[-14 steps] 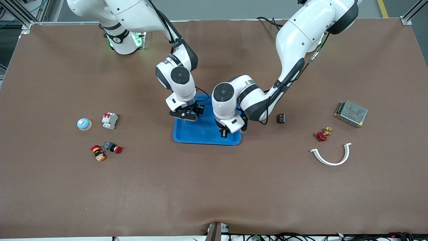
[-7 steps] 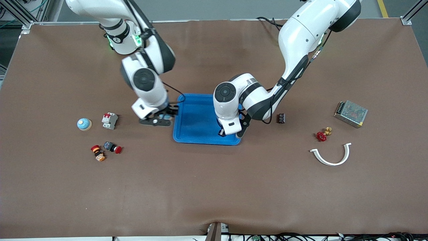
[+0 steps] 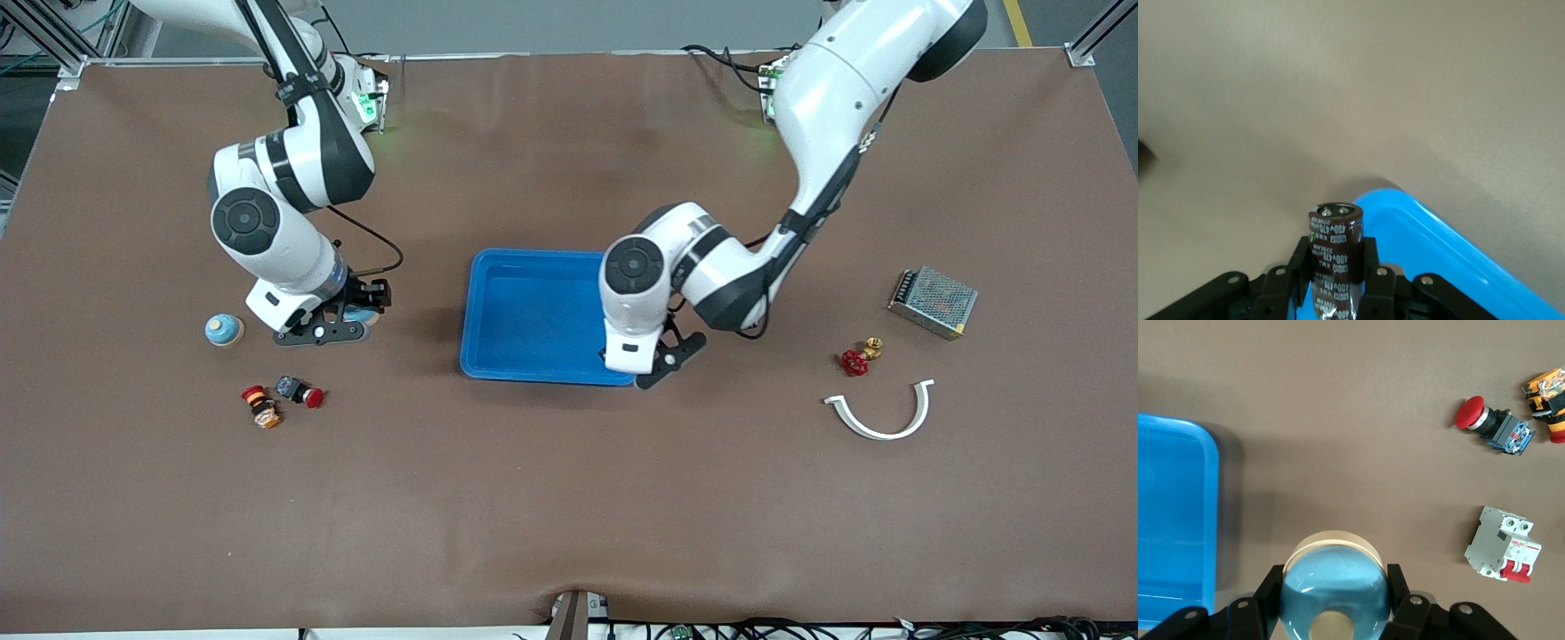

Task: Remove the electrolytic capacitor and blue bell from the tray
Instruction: 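Carry the bell with the right gripper while the left gripper carries the capacitor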

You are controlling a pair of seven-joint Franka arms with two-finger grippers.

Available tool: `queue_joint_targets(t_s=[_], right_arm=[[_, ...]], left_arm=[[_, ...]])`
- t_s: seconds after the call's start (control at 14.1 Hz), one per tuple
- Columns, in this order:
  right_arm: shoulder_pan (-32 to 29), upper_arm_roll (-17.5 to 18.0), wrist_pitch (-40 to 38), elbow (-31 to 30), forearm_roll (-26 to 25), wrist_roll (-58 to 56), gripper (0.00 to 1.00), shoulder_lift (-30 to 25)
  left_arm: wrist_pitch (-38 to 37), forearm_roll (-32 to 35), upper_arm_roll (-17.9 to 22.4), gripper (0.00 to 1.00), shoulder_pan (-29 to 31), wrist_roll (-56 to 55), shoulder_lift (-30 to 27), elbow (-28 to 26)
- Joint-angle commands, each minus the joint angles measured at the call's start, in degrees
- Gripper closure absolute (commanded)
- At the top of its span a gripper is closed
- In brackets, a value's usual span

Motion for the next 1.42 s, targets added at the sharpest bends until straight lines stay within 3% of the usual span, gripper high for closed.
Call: queue_joint_targets(t_s=[0.0, 0.28, 1.07, 1.35], right_arm=[[-2.7, 1.1, 4.5, -4.8, -1.1, -3.9, 0.58, -1.9], [-6.2, 1.1, 17.5, -12.7, -1.1, -10.1, 0.58, -1.3], [-6.6, 1.0, 28.0, -14.4, -1.2, -10.5, 0.58, 7.0], [-10.2, 1.1, 30.8, -14.4, -1.2, -17.1, 0.58, 9.3]], left_arm=[[-2.7, -1.0, -2.4, 1.0, 4.2, 12.1, -1.5, -1.5], [-2.7, -0.8, -2.5, 1.0, 7.8, 24.6, -1.8, -1.3], [1.6, -1.2, -2.2, 1.0, 16.9, 43.0, -1.8, -0.9], [1.4, -0.6, -5.1, 1.0, 21.0, 46.9, -1.9, -1.4]])
